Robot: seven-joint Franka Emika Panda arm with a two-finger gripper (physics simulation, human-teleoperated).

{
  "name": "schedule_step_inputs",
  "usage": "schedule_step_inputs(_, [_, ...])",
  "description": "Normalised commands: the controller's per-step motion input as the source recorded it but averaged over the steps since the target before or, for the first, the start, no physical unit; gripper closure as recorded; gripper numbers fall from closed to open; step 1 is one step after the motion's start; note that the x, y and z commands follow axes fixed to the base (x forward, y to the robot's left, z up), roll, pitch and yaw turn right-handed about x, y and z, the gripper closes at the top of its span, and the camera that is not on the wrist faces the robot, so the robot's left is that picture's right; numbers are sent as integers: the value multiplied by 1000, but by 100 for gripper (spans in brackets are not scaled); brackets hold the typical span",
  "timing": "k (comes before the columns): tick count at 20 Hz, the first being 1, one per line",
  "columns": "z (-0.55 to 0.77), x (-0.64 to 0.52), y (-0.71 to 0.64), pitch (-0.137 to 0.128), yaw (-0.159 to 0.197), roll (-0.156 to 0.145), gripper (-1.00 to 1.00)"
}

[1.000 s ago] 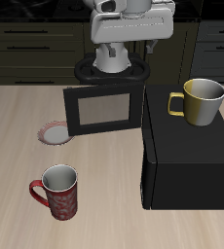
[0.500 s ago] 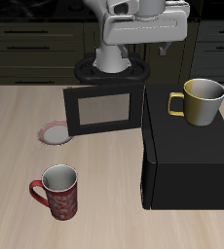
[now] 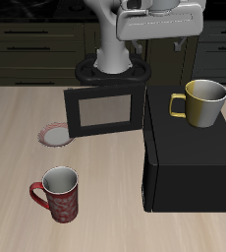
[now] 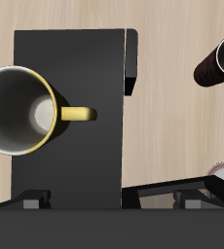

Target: Open the microwave and place the white and yellow mug in it

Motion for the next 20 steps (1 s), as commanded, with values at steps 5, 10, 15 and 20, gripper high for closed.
schedule_step_inputs(5, [16, 49, 278, 16, -30, 13, -100])
schedule_step_inputs(10, [-12, 59, 303, 8, -11, 28, -100])
schedule_step_inputs(15, [10, 94, 171, 18, -15, 8, -100])
schedule_step_inputs(20, [40, 76, 48, 4, -11, -4, -100])
